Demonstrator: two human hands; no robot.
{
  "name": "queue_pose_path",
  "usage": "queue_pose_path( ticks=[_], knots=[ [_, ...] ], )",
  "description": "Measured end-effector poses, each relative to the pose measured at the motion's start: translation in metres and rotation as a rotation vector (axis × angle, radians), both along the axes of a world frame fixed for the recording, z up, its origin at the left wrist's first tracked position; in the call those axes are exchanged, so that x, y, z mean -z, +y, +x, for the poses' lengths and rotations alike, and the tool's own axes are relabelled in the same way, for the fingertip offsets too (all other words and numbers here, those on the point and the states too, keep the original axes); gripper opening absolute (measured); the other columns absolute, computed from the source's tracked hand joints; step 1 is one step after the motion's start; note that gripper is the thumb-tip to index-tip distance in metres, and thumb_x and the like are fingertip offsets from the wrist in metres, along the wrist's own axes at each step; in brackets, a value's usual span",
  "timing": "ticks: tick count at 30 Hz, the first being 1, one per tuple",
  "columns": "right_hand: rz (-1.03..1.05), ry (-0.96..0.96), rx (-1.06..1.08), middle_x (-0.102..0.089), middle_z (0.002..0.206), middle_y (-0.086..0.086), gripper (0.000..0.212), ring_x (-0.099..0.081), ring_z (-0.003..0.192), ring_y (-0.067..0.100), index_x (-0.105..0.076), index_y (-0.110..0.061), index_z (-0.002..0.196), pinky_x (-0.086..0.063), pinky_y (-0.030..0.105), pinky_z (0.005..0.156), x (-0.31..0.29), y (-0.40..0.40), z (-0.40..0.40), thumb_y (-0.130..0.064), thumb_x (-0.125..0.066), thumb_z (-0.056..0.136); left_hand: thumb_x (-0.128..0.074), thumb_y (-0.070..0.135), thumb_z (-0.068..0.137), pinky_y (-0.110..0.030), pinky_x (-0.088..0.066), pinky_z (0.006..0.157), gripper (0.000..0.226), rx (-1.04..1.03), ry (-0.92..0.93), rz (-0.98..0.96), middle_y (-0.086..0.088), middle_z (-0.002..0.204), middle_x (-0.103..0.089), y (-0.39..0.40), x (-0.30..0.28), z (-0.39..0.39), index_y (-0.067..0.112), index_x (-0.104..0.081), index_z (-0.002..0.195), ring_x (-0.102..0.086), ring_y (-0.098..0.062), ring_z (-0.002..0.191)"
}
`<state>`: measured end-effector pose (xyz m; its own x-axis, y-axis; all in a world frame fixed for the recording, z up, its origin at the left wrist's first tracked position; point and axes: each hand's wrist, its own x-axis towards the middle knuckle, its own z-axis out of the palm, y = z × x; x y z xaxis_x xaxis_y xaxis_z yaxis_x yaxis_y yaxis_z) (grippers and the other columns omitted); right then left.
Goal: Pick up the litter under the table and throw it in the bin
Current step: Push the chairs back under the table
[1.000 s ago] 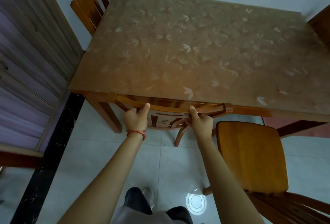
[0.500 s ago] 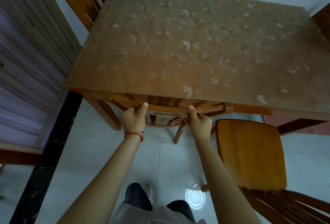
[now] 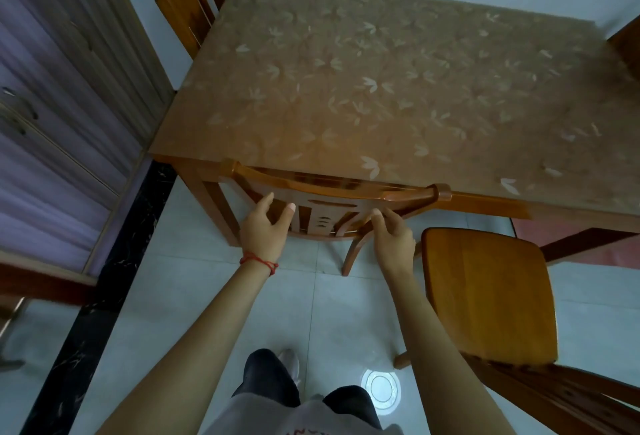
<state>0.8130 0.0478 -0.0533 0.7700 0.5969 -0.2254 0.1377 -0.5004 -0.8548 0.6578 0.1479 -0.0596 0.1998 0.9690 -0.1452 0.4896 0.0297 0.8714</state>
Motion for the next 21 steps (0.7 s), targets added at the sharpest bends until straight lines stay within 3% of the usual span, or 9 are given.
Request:
queue_pose_path(
  ticks=[2,3,6,9,14,21],
  knots=[
    [-0.013,-0.075,-0.092,-0.065,0.098,0.001,0.024,-0.06,0.086,0.014,-0.059,-0.011,0.105,-0.041,0.008,0.059,-0.003,-0.015,-0.007,-0.028,-0.046,0.094,-0.059,0.03,0.086,-0.038,-0.036,0.104,0.053,0.086,0.088,0.089,-0.015,0.138,-0.047,-0.009,0.0,-0.007,0.006,-0.044,0.131,-0.041,-0.027,0.129],
    [-0.029,-0.115,-0.123,-0.064,0.103,0.003,0.024,-0.061,0.092,0.018,-0.058,-0.011,0.108,-0.042,0.009,0.068,-0.004,-0.022,-0.01,-0.027,-0.047,0.094,-0.059,0.031,0.086,-0.04,-0.035,0.106,0.054,0.129,0.133,0.126,-0.015,0.139,-0.045,-0.014,0.001,-0.01,0.007,-0.044,0.132,-0.039,-0.028,0.131],
    [-0.104,-0.275,-0.188,-0.053,0.13,0.009,0.043,-0.05,0.118,0.024,-0.046,-0.007,0.129,-0.038,0.023,0.088,-0.002,-0.045,-0.016,-0.03,-0.05,0.093,-0.058,0.033,0.085,-0.044,-0.031,0.109,0.057,0.24,0.264,0.224,-0.014,0.143,-0.04,-0.031,0.003,-0.018,0.008,-0.041,0.133,-0.034,-0.029,0.133],
    [-0.151,-0.384,-0.241,-0.045,0.141,0.011,0.051,-0.04,0.131,0.023,-0.039,-0.009,0.136,-0.035,0.034,0.106,0.006,-0.071,-0.021,-0.034,-0.05,0.092,-0.056,0.033,0.087,-0.045,-0.029,0.11,0.057,0.326,0.369,0.293,-0.015,0.144,-0.038,-0.055,0.005,-0.023,0.007,-0.039,0.135,-0.033,-0.031,0.133],
    [-0.231,-0.412,-0.269,-0.037,0.147,0.009,0.052,-0.03,0.137,0.024,-0.035,-0.013,0.138,-0.026,0.037,0.112,0.01,-0.116,-0.035,-0.037,-0.047,0.093,-0.057,0.03,0.086,-0.048,-0.028,0.107,0.056,0.42,0.471,0.375,-0.017,0.143,-0.04,-0.097,0.016,-0.038,0.005,-0.04,0.134,-0.034,-0.033,0.133],
    [-0.303,-0.42,-0.251,-0.032,0.15,0.008,0.06,-0.027,0.14,0.026,-0.031,-0.015,0.14,-0.029,0.046,0.113,0.019,-0.162,-0.056,-0.046,-0.043,0.091,-0.052,0.034,0.088,-0.044,-0.025,0.11,0.057,0.482,0.468,0.373,-0.013,0.145,-0.037,-0.134,0.019,-0.047,0.008,-0.037,0.136,-0.029,-0.03,0.136]
  ],
)
